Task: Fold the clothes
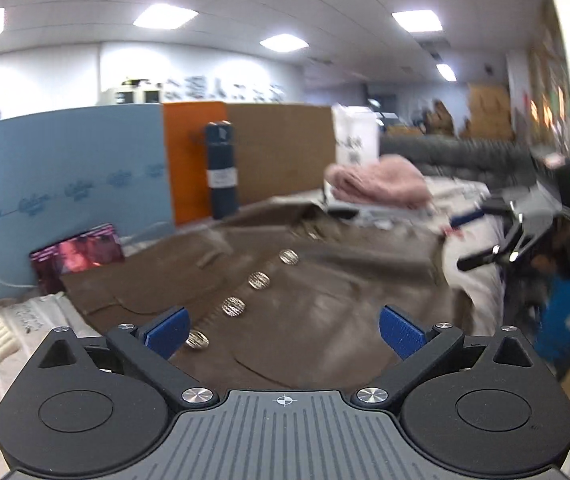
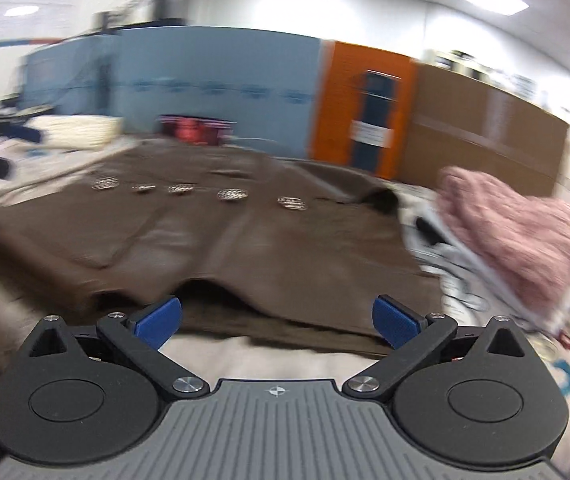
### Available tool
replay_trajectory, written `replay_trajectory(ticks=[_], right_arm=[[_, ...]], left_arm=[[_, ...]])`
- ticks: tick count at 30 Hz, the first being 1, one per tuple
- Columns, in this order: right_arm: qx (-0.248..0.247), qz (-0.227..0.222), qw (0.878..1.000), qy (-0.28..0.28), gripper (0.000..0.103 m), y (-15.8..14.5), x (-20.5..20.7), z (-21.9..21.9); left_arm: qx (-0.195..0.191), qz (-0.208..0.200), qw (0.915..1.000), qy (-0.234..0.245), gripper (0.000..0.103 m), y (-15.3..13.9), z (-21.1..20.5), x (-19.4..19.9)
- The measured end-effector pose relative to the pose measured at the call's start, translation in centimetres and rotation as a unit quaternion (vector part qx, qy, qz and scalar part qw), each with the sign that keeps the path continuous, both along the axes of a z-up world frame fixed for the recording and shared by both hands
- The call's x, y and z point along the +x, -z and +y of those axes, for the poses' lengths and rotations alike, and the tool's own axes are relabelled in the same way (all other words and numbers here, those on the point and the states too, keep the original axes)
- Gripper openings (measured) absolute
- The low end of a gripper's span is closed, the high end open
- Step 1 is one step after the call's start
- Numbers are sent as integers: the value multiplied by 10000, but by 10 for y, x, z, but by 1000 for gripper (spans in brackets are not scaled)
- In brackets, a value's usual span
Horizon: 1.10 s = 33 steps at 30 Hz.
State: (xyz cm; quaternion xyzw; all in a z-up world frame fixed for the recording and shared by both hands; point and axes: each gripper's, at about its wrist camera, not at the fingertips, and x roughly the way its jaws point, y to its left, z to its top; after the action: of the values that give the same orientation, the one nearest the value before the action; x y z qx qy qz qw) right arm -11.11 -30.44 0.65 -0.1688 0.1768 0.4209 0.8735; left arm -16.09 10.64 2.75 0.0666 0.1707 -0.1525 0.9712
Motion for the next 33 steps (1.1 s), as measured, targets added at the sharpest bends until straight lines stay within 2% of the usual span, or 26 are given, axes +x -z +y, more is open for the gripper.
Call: replay_trajectory(ticks=[2, 5, 14, 22, 26, 30, 31, 33], right_arm=[[-103, -40, 9986, -511, 103, 1, -14, 4], [-526, -224, 9941, -917, 103, 5, -32, 18], [-1021, -626, 9862, -1142, 103, 17, -42, 54], [-970, -1054, 9780, -1517, 103, 13, -45, 83], [-846, -1117, 9734, -1811, 103, 12, -47, 107], [-521, -956, 9760, -1888, 103, 7, -39, 125], [-388, -871, 9781, -1849, 103, 5, -36, 126], [-123, -700, 9816, -1771, 103, 0, -28, 128]], left_arm=[[-20, 57, 10000, 30, 102, 4, -3, -1], [-99, 92, 9999, 31, 102, 6, -3, -2], [-235, 142, 9996, -88, 102, 7, 1, -3], [-51, 289, 9970, 722, 102, 11, -17, -8], [267, 418, 9934, 1034, 102, 18, -30, -10], [910, 508, 9898, 969, 101, 28, -41, -12], [1107, 455, 9885, 924, 97, 31, -44, -12], [1450, 302, 9855, 825, 76, 36, -46, -9]])
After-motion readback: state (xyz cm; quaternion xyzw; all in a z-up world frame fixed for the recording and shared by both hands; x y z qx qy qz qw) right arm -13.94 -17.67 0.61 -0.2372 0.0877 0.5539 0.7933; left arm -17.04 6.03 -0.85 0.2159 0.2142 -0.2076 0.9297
